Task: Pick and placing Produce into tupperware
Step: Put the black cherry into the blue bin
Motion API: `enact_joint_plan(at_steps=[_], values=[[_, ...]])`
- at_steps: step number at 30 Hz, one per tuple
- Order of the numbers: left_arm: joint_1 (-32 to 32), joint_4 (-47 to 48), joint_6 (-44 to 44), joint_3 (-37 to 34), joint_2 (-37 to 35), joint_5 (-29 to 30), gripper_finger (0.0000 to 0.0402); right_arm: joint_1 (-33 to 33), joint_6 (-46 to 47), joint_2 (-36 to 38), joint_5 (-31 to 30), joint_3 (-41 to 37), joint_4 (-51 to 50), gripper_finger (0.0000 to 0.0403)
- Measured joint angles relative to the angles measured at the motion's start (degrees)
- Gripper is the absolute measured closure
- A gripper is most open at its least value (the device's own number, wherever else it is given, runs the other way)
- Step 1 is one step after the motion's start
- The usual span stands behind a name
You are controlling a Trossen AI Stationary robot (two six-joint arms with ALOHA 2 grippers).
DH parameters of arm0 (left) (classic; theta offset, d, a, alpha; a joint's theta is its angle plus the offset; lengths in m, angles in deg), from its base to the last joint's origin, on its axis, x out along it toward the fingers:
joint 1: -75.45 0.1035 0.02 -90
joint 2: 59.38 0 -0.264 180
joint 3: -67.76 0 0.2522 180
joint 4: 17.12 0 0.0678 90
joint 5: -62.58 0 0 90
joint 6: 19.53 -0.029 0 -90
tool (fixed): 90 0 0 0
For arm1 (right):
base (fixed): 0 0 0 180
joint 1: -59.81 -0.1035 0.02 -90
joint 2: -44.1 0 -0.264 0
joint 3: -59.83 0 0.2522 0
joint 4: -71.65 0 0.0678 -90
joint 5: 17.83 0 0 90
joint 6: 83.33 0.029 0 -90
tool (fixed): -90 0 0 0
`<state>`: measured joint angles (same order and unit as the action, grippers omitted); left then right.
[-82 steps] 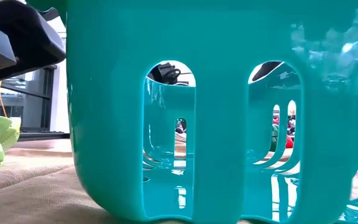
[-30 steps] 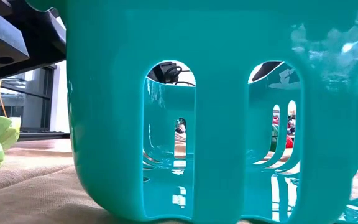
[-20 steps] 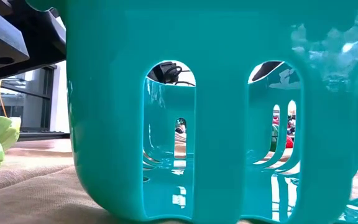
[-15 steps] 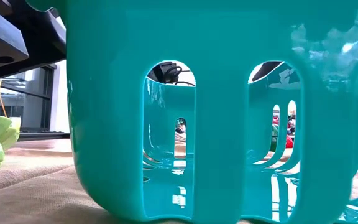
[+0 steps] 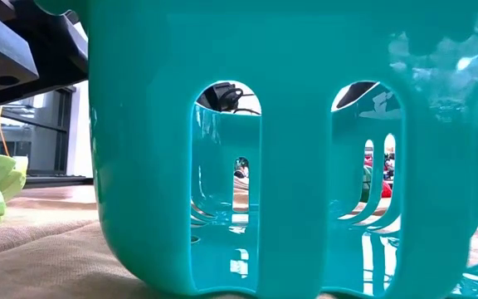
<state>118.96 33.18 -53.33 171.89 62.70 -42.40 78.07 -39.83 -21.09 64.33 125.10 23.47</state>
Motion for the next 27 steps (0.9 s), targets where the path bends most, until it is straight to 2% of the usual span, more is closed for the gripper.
enact_joint_plan(at_steps=[13,16,23,27], values=[[0.02,0.04,0.04,0.0,0.0,0.04,0.0294,0.0,-0.03,0.01,0.01,0.0,0.0,0.0265],[0.02,0.04,0.04,0.0,0.0,0.04,0.0315,0.0,-0.04,0.0,0.01,0.0,0.0,0.0265],[0.02,0.04,0.17,0.0,0.0,0.16,0.0392,0.0,-0.05,0.0,-0.03,0.0,0.01,0.0265],[0.02,0.03,0.94,0.0,0.0,0.26,0.0391,0.0,-0.05,0.0,-0.08,0.0,0.0,0.0265]])
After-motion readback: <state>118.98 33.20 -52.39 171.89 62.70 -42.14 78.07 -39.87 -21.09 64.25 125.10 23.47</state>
